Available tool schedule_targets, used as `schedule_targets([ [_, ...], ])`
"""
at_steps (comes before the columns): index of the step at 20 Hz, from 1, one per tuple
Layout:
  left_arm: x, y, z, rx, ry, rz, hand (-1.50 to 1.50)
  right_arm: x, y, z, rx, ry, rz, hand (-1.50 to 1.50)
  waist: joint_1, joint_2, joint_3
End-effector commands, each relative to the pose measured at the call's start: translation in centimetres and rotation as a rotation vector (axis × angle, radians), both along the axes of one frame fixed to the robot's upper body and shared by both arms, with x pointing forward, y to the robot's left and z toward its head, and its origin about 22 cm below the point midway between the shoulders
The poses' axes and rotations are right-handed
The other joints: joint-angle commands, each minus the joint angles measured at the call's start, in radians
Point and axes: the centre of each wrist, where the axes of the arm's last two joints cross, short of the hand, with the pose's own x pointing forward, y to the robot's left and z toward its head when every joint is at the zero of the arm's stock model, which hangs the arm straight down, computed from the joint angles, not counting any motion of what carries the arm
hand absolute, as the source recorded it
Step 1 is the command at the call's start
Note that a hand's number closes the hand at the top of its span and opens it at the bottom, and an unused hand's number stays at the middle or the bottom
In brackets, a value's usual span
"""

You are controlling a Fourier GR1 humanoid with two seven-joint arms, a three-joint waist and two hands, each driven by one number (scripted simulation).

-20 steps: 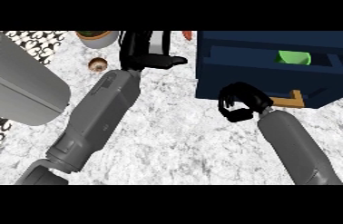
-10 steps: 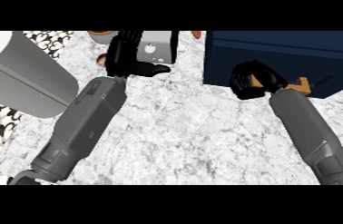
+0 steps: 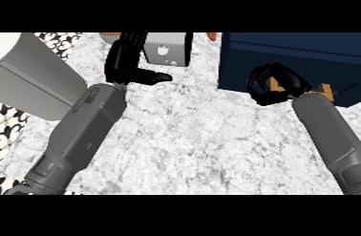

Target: Pick up the cup, place it into the drawer and close the drawer

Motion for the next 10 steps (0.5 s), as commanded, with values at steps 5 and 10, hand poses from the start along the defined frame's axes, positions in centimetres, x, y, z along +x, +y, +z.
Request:
schedule_targets([
  [5, -0.5, 0.3, -0.4, -0.023, -0.004, -0.028, -1.5, 3.1, -3.7, 9.9, -0.035, -0.19, -0.171, 1.5, 0.049, 0.019, -0.014],
  [10, -0.6, 1.1, -0.6, -0.021, 0.008, -0.037, -1.5, 2.7, -4.6, 9.8, -0.019, -0.171, -0.164, 1.5, 0.057, 0.015, -0.013],
])
